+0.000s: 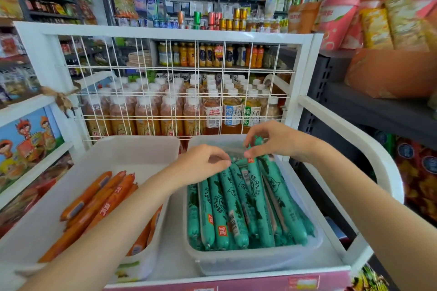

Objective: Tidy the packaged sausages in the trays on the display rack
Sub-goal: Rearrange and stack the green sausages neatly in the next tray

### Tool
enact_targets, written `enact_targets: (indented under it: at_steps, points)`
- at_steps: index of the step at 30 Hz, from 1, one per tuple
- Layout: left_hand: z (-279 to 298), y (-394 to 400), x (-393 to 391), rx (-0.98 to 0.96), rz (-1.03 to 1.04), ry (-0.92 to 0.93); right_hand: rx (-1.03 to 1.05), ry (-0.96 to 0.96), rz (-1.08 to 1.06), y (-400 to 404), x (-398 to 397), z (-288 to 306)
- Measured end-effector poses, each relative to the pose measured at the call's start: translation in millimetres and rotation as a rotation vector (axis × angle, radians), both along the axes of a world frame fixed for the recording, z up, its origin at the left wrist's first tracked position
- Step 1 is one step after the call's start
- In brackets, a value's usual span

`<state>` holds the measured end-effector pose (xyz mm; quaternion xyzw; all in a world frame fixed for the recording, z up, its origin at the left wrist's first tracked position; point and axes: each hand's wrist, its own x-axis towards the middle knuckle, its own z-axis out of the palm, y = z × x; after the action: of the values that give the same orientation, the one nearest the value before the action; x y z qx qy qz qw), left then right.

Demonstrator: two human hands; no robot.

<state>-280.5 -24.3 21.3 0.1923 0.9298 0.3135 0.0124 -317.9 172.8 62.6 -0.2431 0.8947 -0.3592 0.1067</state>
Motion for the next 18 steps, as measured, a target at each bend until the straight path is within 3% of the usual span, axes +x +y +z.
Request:
enact_targets:
  at_steps: [5,10,15,18]
  points:
    - [21.8,18.6,12.0,0.484,-0.113,-0.240,-0.216,0.174,-0.009,-3.0,17.7,29.1]
    - [41.3,31.4,16.4,0.799,-0.161,-0.168,-0.341,0.551,-0.035,-14.6,32.3,57.0]
    - [54.8,25.7,12.5,0.851,-0.138,-0.066,-0.313,0.905,-0.087,-28.1,38.0,56.7]
    - [52.7,17.2,14.4,0.740,-0.084,-0.021,-0.291,0.885,-0.055,-29.3,36.7,48.5]
